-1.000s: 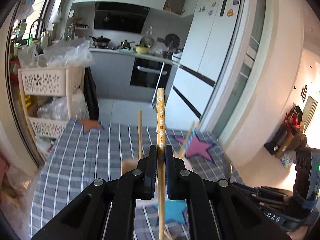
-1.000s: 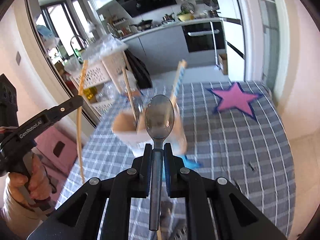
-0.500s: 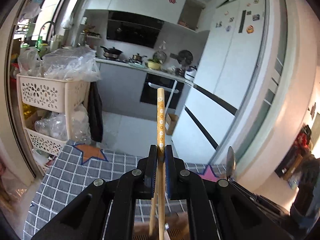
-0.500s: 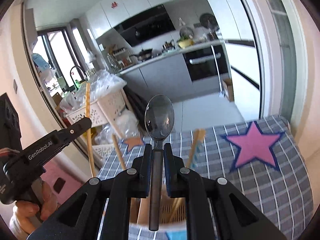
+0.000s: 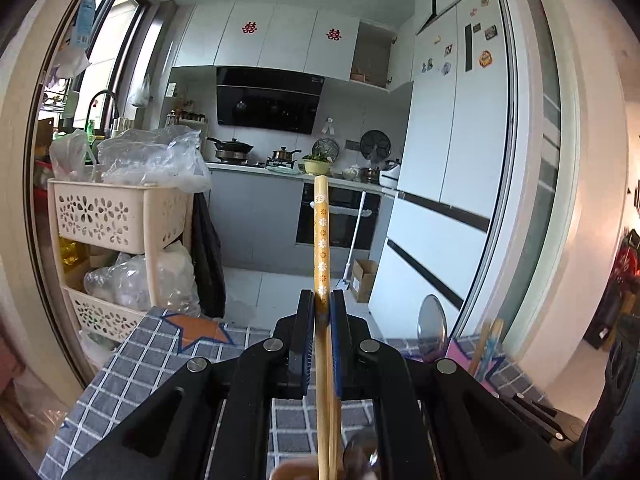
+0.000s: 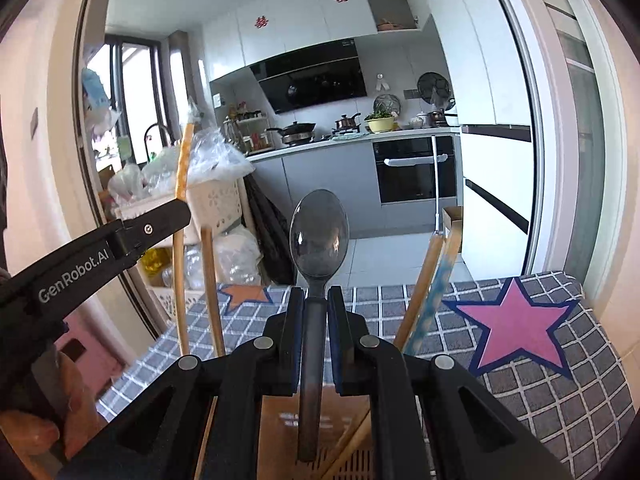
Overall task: Organize utensils
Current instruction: 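Carry chopstick and spoon over the white caddy and open both tools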
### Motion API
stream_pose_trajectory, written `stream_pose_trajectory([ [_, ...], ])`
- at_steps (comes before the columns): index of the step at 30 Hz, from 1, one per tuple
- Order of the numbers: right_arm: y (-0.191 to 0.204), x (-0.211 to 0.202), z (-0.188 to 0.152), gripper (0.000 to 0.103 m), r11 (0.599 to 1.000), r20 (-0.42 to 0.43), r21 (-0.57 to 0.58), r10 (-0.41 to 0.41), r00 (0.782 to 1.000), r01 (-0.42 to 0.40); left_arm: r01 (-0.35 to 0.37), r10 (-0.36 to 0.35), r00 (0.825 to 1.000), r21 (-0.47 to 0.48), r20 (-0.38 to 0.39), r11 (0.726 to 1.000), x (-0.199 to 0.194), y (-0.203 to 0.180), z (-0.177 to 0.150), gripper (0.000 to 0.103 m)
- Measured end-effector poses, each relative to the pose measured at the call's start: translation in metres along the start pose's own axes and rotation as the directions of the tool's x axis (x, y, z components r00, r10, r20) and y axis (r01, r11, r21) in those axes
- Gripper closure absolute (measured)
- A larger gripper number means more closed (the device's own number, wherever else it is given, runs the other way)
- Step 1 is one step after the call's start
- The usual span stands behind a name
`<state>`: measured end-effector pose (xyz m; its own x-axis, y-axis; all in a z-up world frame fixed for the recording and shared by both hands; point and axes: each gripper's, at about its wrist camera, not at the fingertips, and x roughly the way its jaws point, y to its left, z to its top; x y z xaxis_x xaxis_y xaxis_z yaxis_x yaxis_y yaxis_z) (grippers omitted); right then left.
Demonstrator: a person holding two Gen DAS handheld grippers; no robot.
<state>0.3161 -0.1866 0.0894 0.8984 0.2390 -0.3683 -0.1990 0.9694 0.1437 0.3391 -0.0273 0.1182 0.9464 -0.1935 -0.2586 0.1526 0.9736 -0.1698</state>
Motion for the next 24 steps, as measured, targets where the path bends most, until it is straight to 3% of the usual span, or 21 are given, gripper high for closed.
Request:
stream_pose_trajectory([
  [8,0.000,-0.014,-0.025,0.091,1.000,-0.029,-0.026,-0.007,1.000,0.007,-0.037,0.040,0.998,0.072,-0.052,0.997,-0.013,-0.009,-0.036,0.063],
  [17,-0.009,-0.022,-0.022,0.089,1.000,-0.091,0.006,0.018,0.996,-0.018,-0.048,0.058,0.988,0.075,-0.141,0.996,-0.021,-0.006,-0.048,0.063],
  [18,-0.009,-0.024,-0.021,0.086,1.000,-0.096,0.009,0.022,0.995,-0.021,-0.049,0.059,0.987,0.071,-0.147,0.996,-0.022,-0.005,-0.047,0.063],
  [21,-0.013,-0.029,-0.019,0.064,0.999,-0.113,0.034,0.033,0.993,-0.029,-0.057,0.067,0.984,0.064,-0.163,0.996,-0.029,-0.004,-0.046,0.063],
  [24,-0.017,-0.038,-0.017,0.063,0.997,-0.122,0.067,0.031,0.992,-0.023,-0.062,0.072,0.982,0.062,-0.176,0.996,-0.039,-0.003,-0.044,0.063],
])
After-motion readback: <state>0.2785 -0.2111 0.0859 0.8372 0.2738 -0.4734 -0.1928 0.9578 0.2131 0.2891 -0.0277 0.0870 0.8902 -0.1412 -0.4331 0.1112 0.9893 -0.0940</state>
